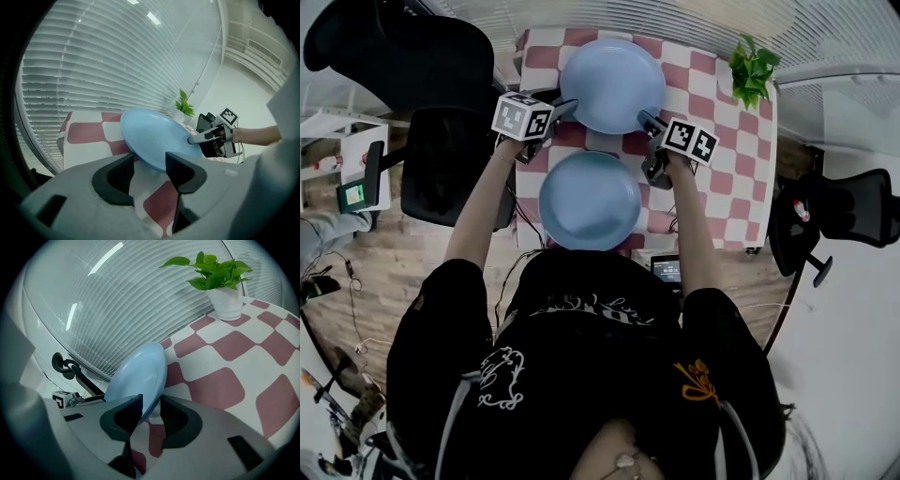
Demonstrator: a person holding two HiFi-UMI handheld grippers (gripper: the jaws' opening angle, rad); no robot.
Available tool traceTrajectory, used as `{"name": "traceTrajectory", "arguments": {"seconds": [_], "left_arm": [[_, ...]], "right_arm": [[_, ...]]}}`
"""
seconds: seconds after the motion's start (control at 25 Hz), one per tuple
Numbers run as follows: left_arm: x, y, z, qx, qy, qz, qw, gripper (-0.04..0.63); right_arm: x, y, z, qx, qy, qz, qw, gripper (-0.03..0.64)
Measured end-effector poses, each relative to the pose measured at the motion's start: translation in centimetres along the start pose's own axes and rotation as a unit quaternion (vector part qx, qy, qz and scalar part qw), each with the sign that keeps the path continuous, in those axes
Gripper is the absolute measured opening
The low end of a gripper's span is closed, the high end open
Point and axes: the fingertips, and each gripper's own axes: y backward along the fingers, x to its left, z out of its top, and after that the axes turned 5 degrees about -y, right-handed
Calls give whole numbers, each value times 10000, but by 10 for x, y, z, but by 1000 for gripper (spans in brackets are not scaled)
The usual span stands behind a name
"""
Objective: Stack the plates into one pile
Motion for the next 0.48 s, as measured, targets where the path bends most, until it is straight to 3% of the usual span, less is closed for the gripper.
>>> {"name": "traceTrajectory", "arguments": {"seconds": [0.16, 0.48], "left_arm": [[-20, 23, 7, -148, -170, -29, 9997, 218], [-79, 76, -9, -193, -449, 412, 9980, 218]], "right_arm": [[14, 22, -7, -25, 112, 104, 9999, 118], [37, 80, -41, -93, 626, 240, 9977, 118]]}}
